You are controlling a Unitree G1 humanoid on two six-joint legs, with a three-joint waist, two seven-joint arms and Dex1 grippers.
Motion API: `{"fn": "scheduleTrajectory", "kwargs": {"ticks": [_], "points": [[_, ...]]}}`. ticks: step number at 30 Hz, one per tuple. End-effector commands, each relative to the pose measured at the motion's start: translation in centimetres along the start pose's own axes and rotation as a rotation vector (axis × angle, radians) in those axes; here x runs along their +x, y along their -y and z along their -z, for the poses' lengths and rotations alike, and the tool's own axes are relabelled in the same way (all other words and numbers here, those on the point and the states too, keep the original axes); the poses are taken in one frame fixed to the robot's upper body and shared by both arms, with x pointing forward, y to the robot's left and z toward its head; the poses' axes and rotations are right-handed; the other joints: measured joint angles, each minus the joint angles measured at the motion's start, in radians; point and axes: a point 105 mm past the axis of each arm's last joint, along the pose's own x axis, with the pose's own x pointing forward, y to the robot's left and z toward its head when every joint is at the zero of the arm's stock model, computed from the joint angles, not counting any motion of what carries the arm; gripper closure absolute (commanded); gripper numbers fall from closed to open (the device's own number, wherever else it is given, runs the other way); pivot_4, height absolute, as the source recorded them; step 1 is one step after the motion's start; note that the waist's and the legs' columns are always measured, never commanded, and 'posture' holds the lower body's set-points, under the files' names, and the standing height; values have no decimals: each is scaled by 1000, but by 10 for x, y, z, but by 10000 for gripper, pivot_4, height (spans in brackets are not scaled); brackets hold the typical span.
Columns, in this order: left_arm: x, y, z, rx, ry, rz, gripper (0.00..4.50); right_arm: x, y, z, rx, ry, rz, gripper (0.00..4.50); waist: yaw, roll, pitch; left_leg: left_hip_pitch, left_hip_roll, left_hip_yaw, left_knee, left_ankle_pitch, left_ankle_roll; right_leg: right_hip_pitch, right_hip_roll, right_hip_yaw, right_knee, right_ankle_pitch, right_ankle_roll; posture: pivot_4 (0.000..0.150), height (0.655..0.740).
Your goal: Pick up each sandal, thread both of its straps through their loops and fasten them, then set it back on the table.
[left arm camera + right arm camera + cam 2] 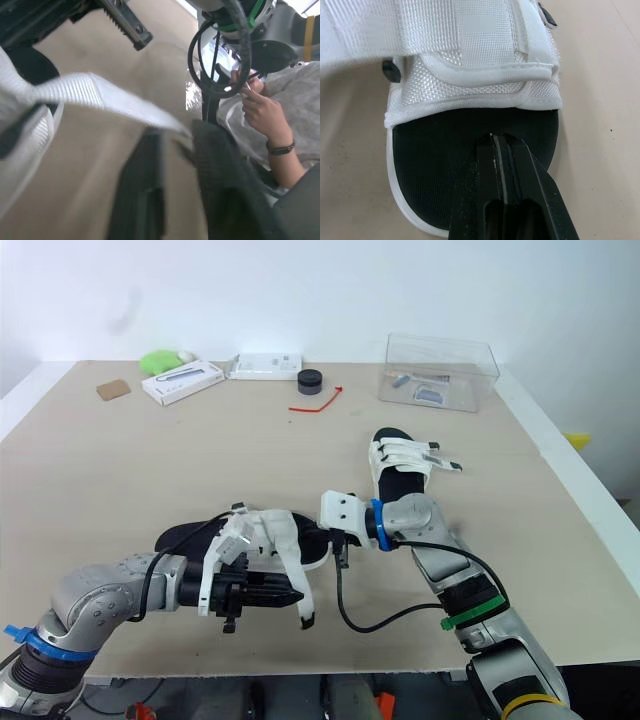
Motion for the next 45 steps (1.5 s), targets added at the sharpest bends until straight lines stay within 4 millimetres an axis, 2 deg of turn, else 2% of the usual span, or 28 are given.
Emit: {"fn": "scheduleTrajectory", "kwargs": {"ticks": [1, 9, 20, 29, 33, 38, 41, 45], "points": [[-4, -5, -2, -18, 0, -30, 43991, -1, -4, 12, 27, -49, -15, 45000, 0, 0, 0, 0, 0, 0, 0, 0, 0, 0, 0, 0, 0, 0, 0, 1500, 7400], [-8, -12, -3, -50, 8, -65, 43991, 1, -6, 12, 29, -44, -15, 45000, 0, 0, 0, 0, 0, 0, 0, 0, 0, 0, 0, 0, 0, 0, 0, 1500, 7400], [-17, -4, -12, 3, 42, -56, 43991, 0, -6, 12, 26, -45, -12, 45000, 0, 0, 0, 0, 0, 0, 0, 0, 0, 0, 0, 0, 0, 0, 0, 1500, 7400], [-49, 3, -43, -8, 102, 10, 43991, -3, -5, 13, 19, -51, -10, 45000, 0, 0, 0, 0, 0, 0, 0, 0, 0, -1, 0, 0, 0, -1, -2, 1500, 7400], [-53, 1, -45, -16, 88, 13, 43991, -2, -5, 13, 18, -49, -9, 45000, 0, 0, 0, 0, 0, 0, 0, 0, 0, 0, -1, 0, 0, -1, -2, 1500, 7400], [-58, -11, -55, -6, 114, -16, 43991, -4, -6, 14, 20, -53, -7, 45000, 0, 0, 0, -1, 0, 0, 0, 0, 0, -1, -1, 0, 0, -1, 0, 1500, 7400], [-62, -25, -70, -8, 157, -45, 43991, -4, -6, 14, 20, -55, -5, 45000, 0, 0, 0, -1, 0, 0, 0, 0, 0, -1, -1, -1, 0, -1, 0, 1500, 7400], [-63, -33, -85, -18, 192, -28, 43991, -4, -6, 14, 24, -56, 0, 45000, 0, -1, 1, -1, -1, 0, 0, 0, 0, -1, -1, -1, 0, -1, 0, 1500, 7400]]}}
